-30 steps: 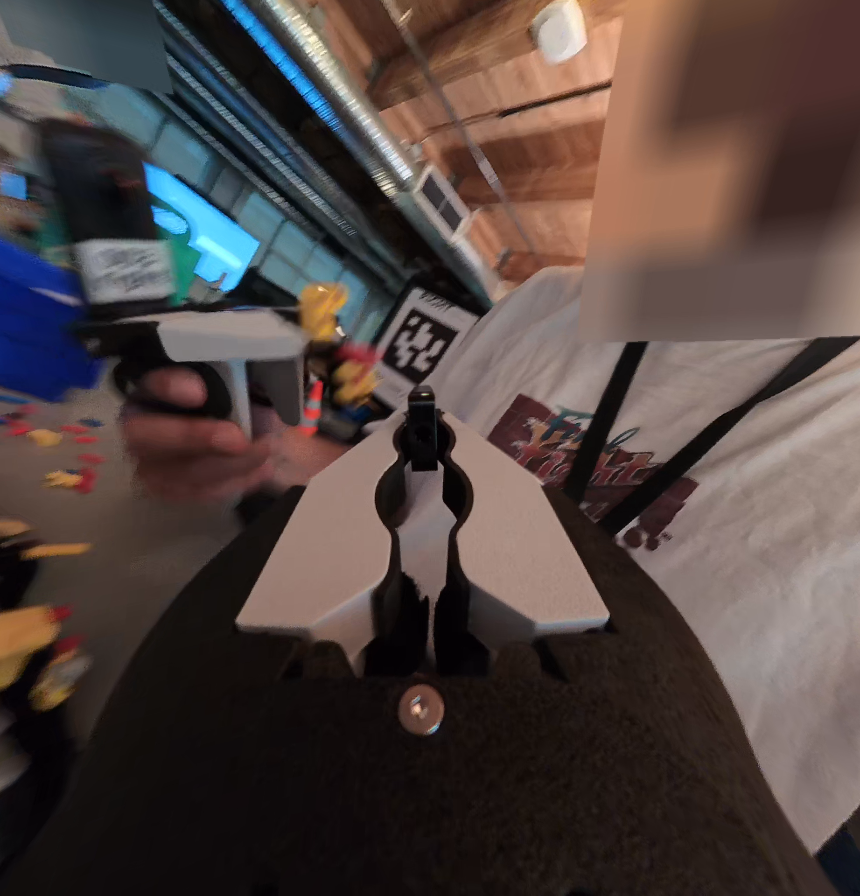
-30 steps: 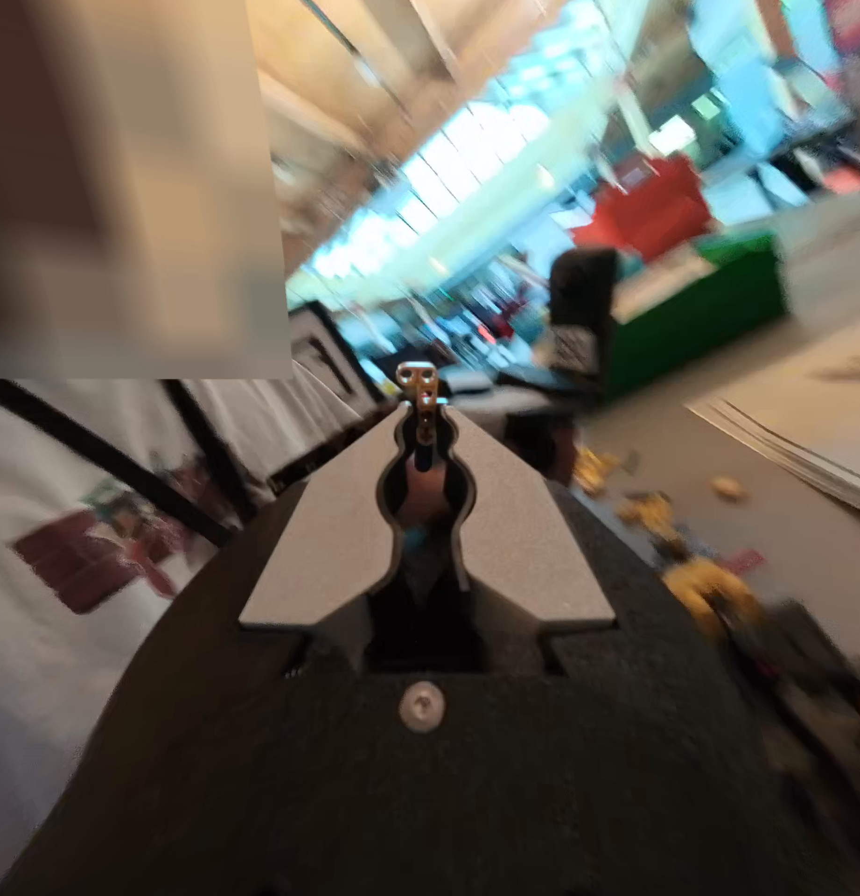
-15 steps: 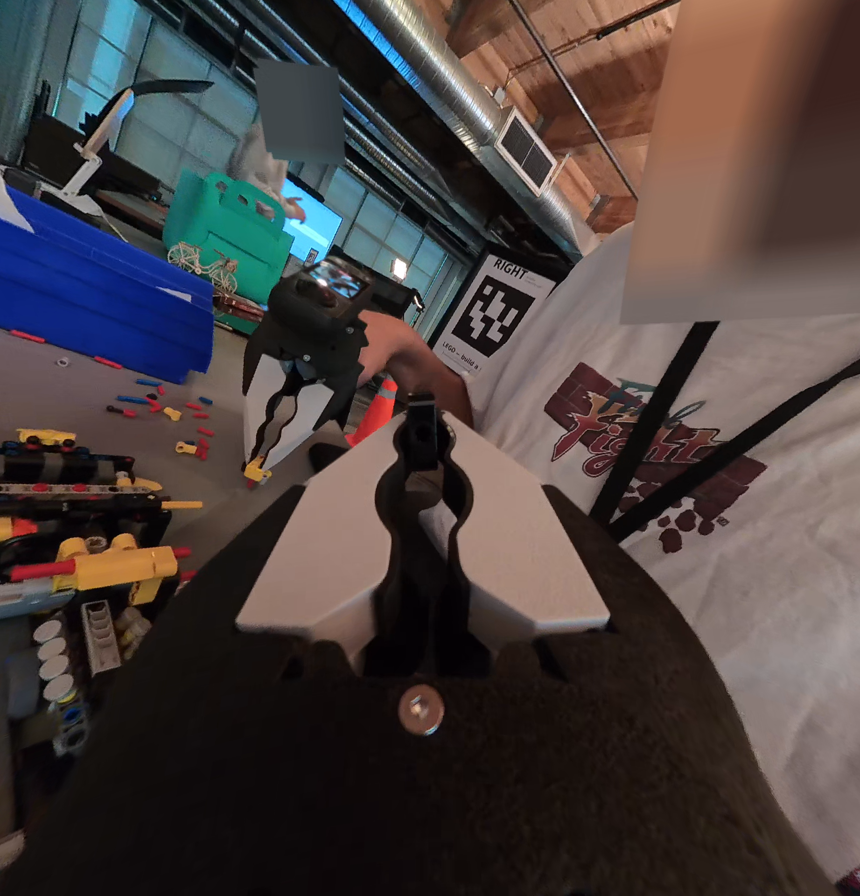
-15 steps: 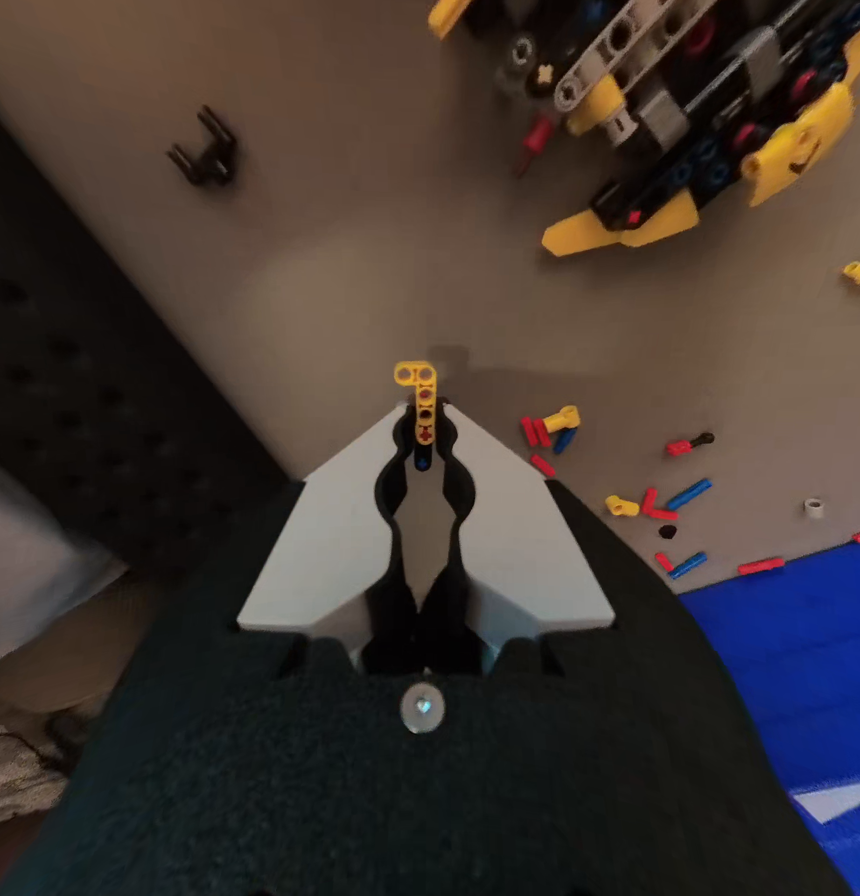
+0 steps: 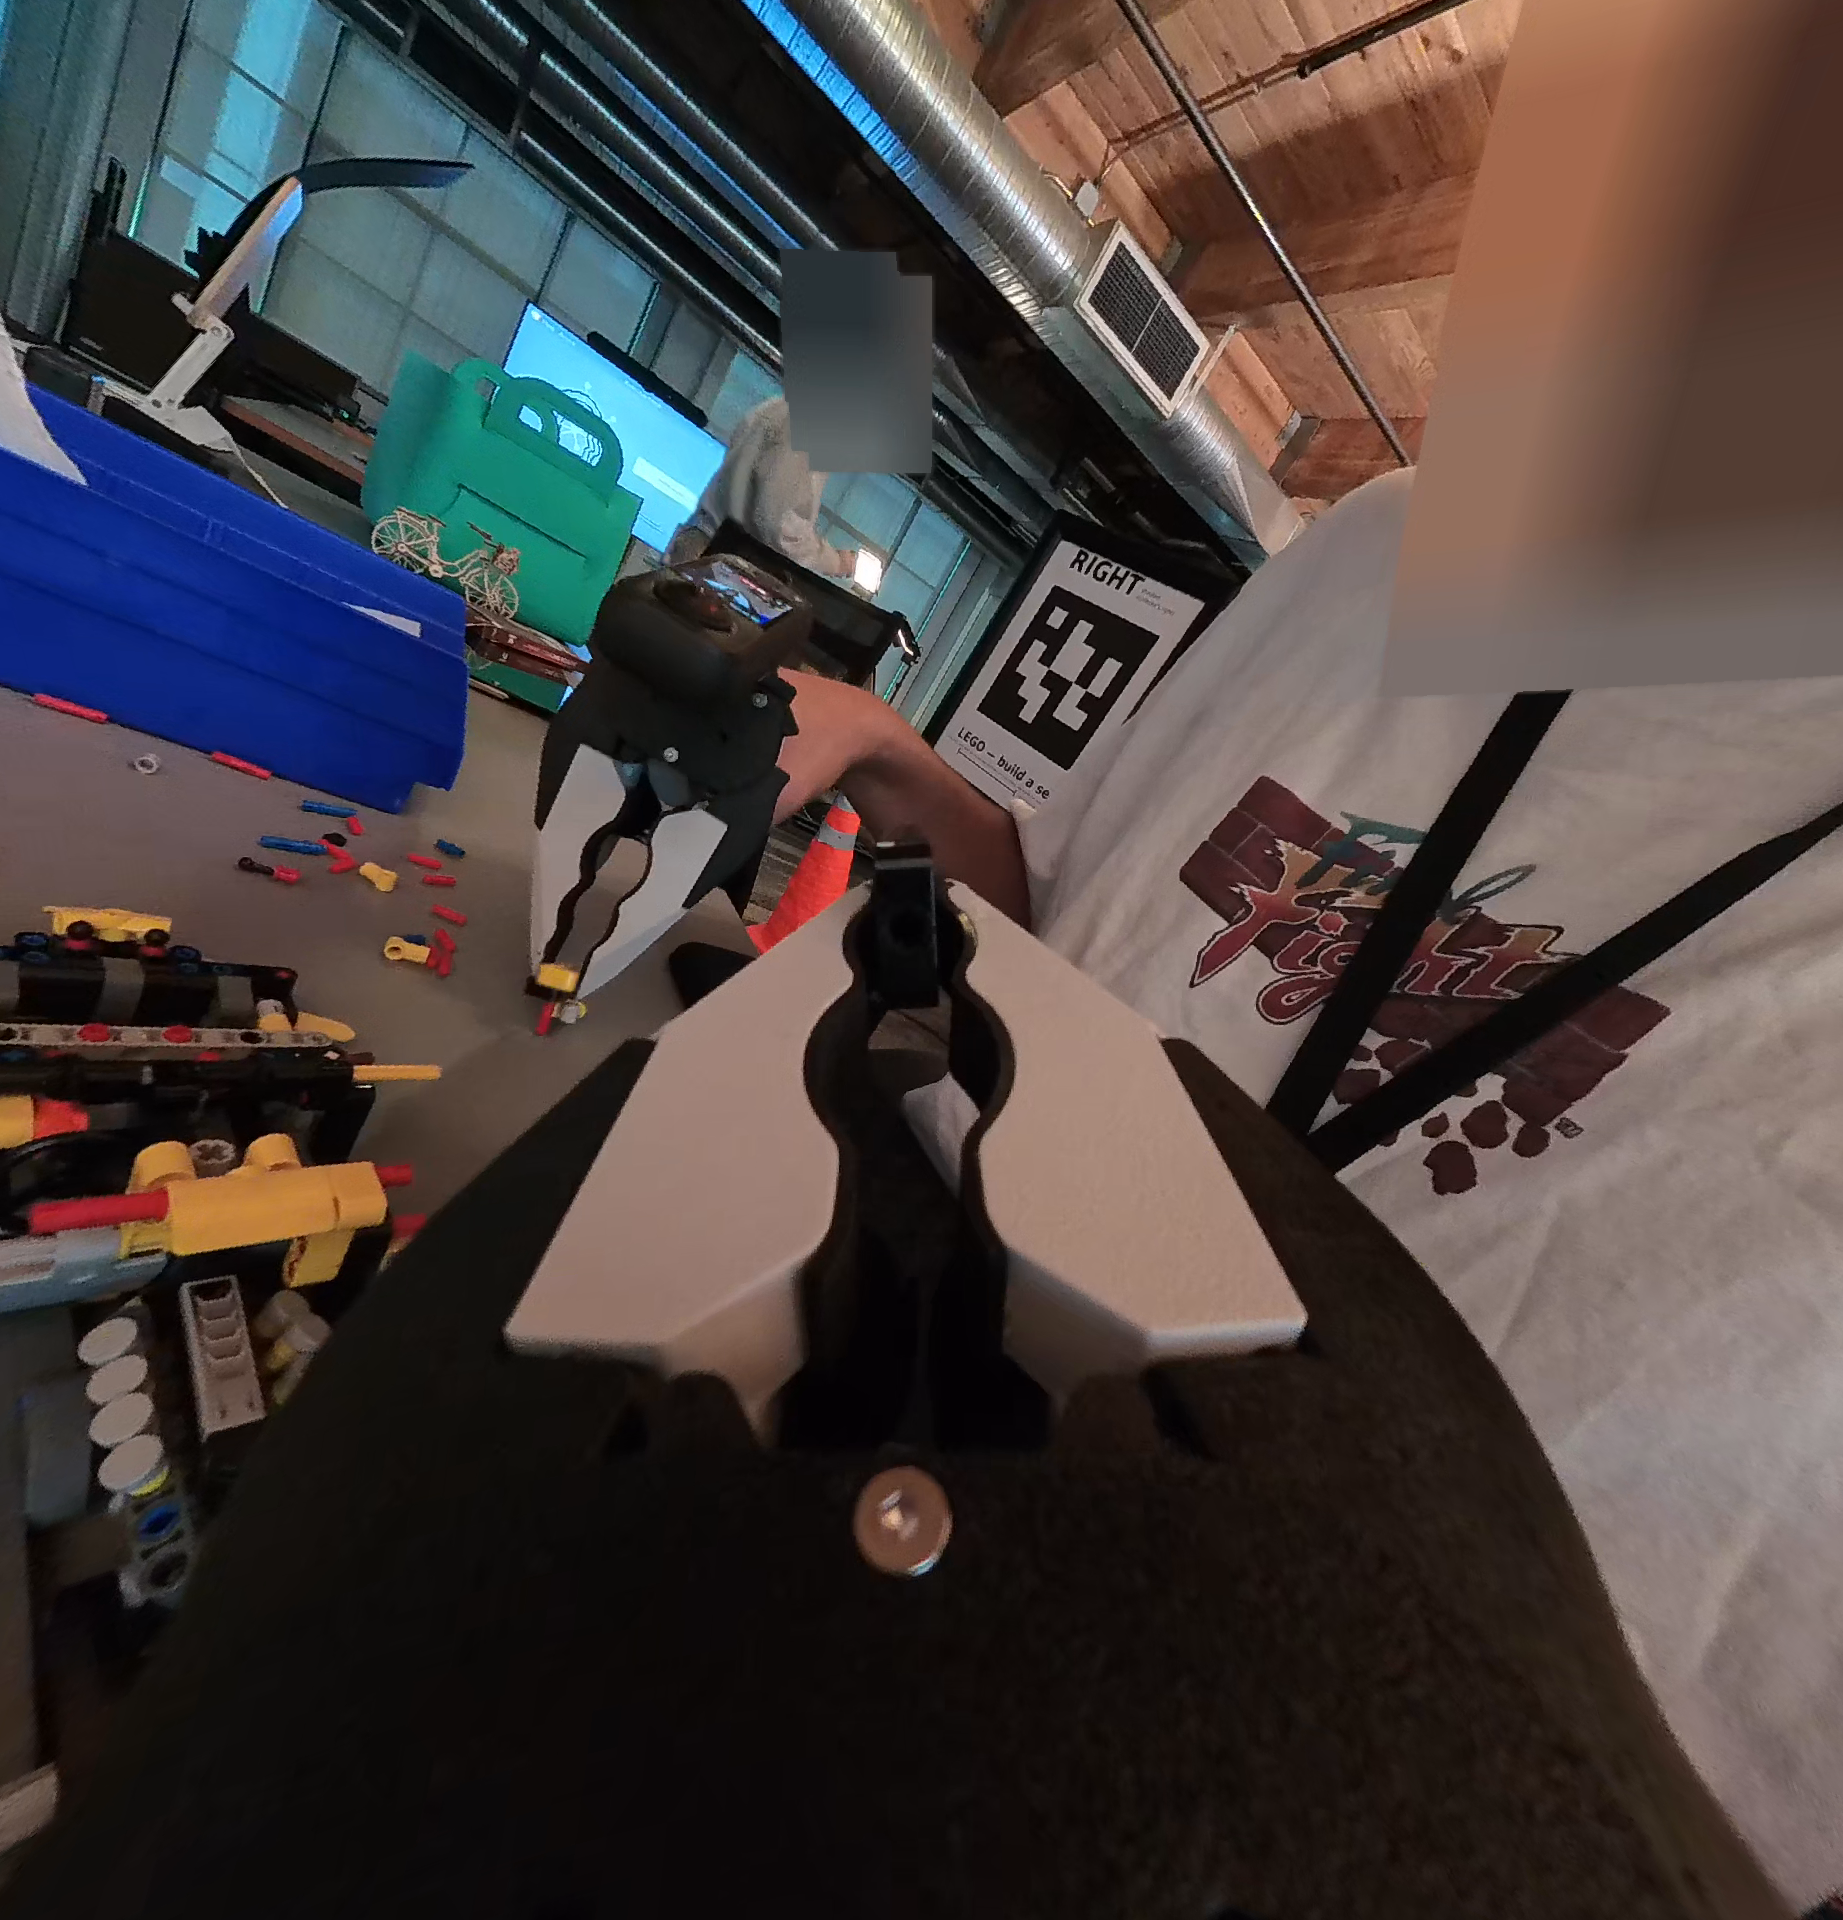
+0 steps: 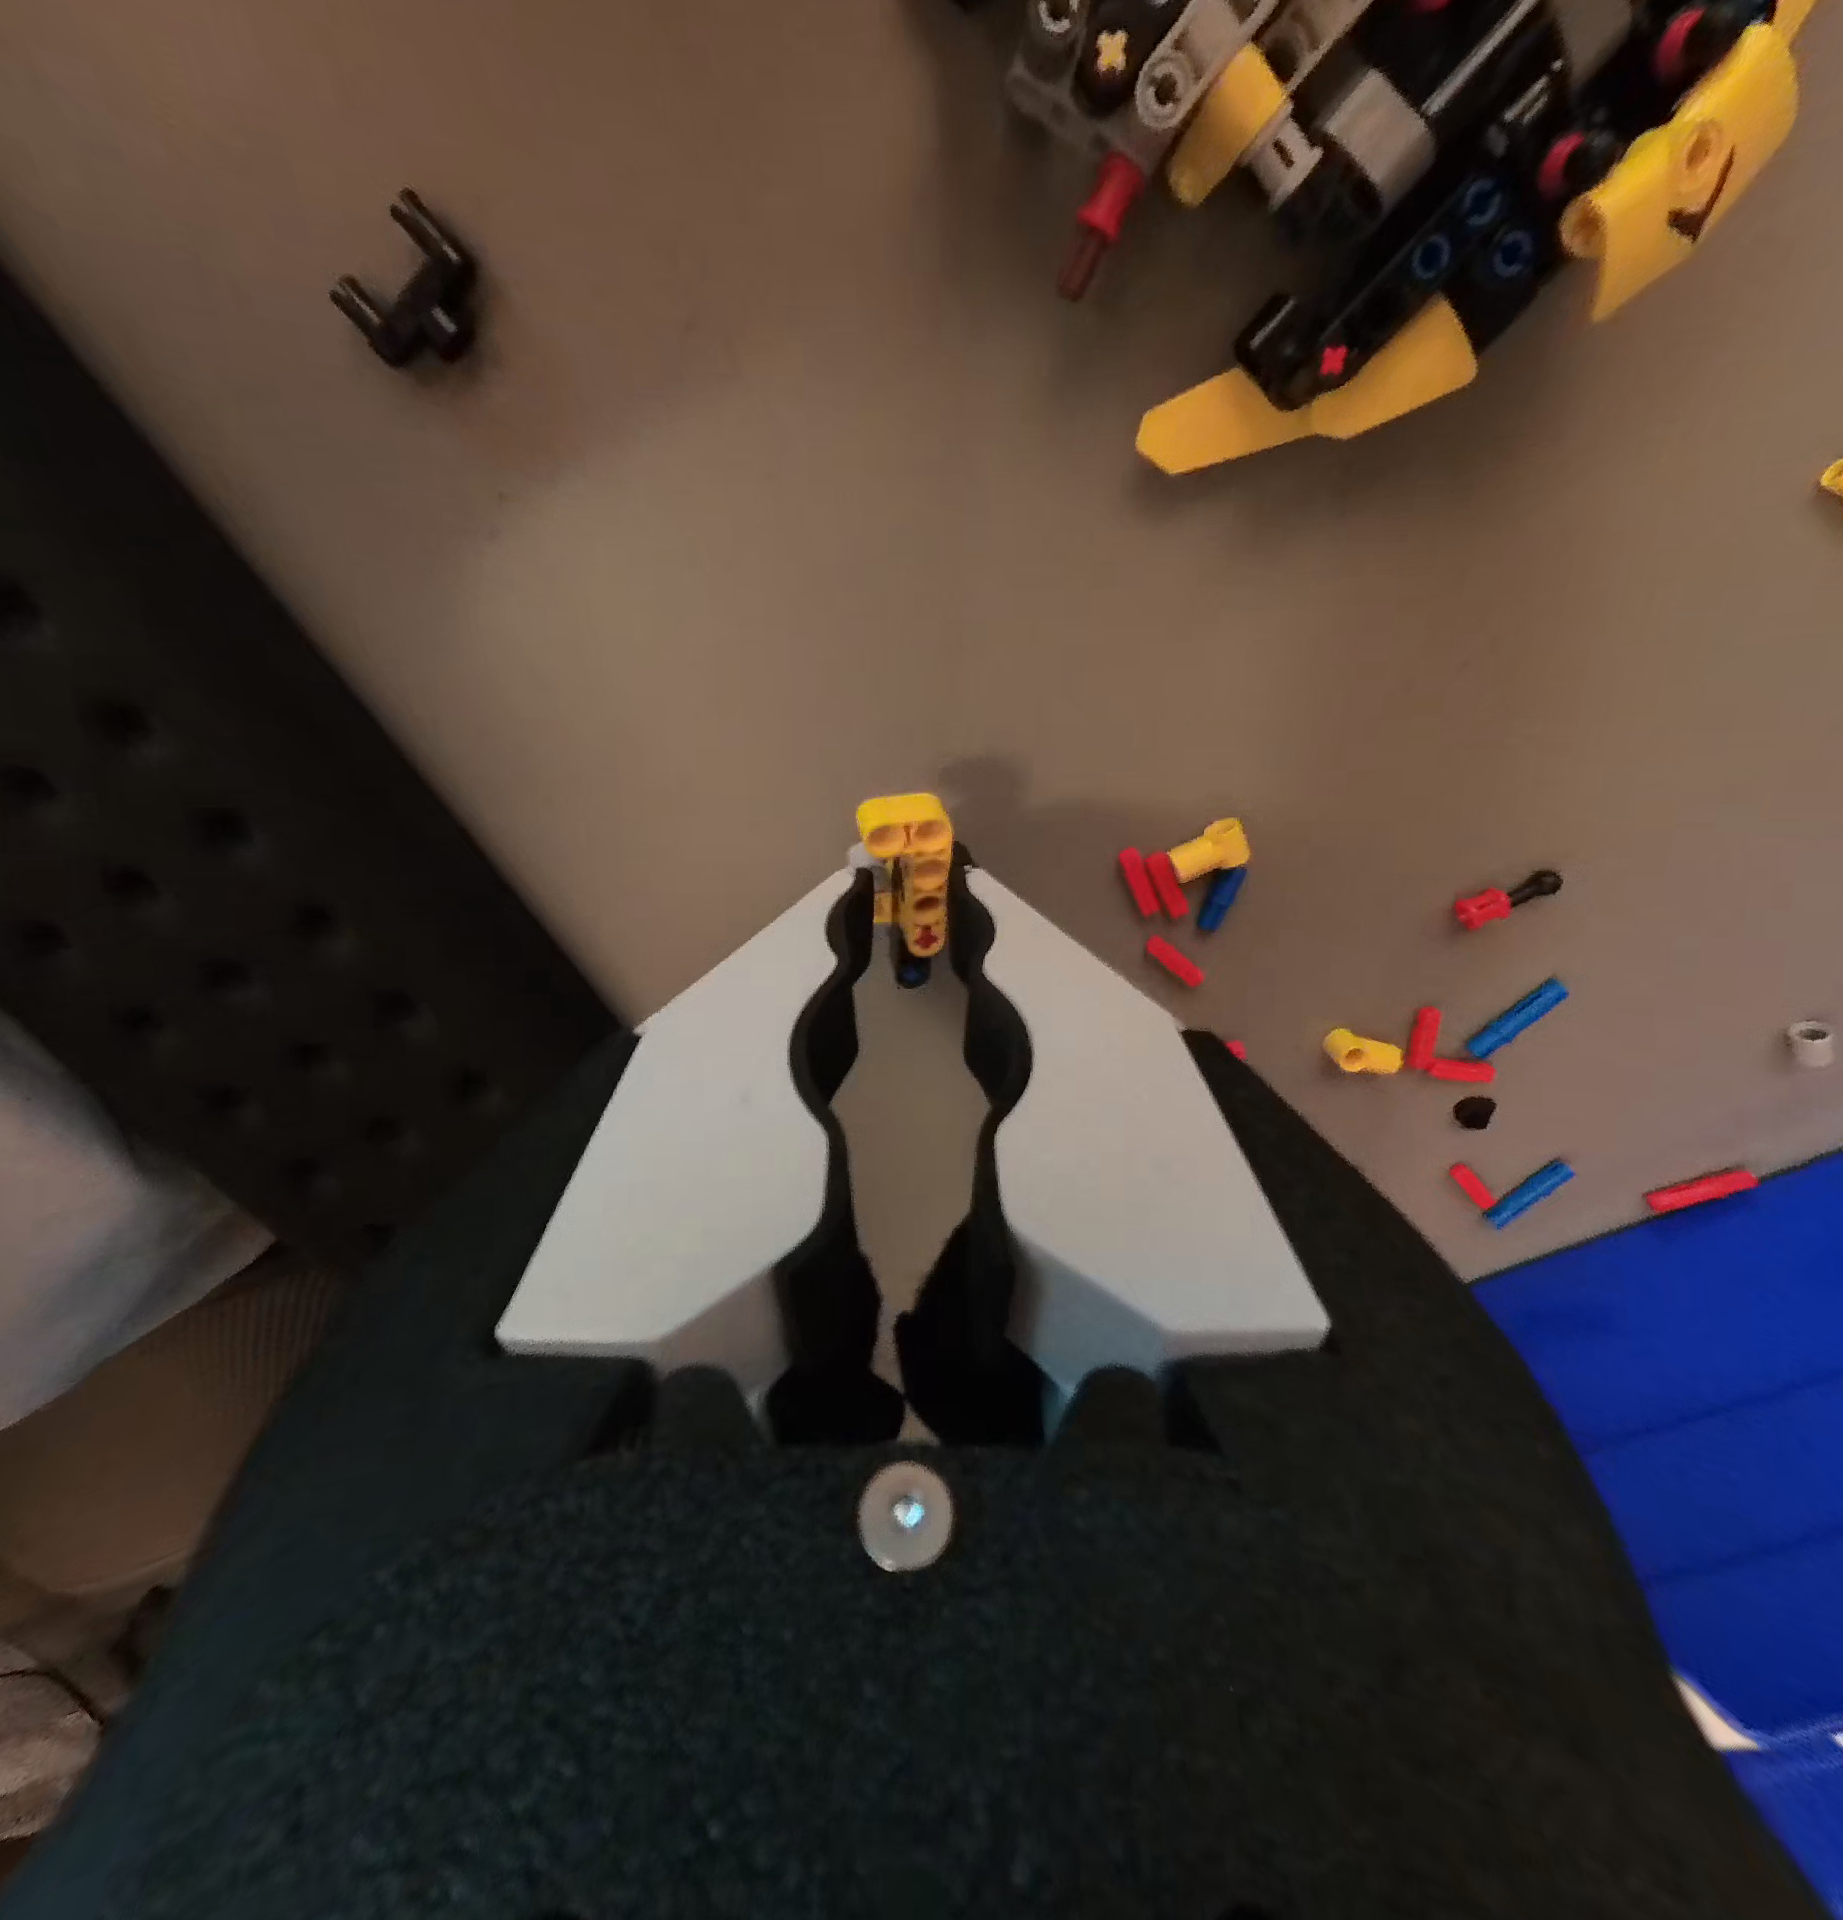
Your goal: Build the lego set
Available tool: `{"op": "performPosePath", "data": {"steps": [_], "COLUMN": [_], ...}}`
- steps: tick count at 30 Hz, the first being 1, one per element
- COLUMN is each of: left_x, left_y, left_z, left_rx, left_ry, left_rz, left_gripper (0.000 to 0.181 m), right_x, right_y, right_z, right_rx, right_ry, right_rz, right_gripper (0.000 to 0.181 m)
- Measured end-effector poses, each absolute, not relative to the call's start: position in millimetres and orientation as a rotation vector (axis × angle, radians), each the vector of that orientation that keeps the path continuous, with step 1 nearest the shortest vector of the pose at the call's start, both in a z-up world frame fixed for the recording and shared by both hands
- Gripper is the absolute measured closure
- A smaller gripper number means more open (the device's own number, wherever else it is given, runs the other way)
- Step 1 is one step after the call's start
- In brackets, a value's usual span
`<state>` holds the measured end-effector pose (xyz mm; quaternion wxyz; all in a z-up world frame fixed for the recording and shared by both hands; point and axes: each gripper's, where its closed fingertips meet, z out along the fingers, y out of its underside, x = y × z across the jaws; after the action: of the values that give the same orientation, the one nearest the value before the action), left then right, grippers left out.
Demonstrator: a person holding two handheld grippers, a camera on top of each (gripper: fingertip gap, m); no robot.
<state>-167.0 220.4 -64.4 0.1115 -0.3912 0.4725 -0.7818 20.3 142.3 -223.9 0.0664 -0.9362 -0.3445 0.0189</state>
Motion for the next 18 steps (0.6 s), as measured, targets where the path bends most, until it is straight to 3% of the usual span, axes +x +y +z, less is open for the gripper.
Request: {"op": "performPosePath", "data": {"steps": [18], "left_x": [-164.3], "left_y": [216.3], "left_z": [-68.2], "left_rx": [-1.158], "left_ry": [1.407], "left_rz": [-2.301], "left_gripper": [0.174], "right_x": [26.7], "right_y": [130.9], "right_z": [-217.5], "right_rx": [-2.64], "right_ry": [-0.617], "right_rz": [0.625], "right_gripper": [0.161]}}
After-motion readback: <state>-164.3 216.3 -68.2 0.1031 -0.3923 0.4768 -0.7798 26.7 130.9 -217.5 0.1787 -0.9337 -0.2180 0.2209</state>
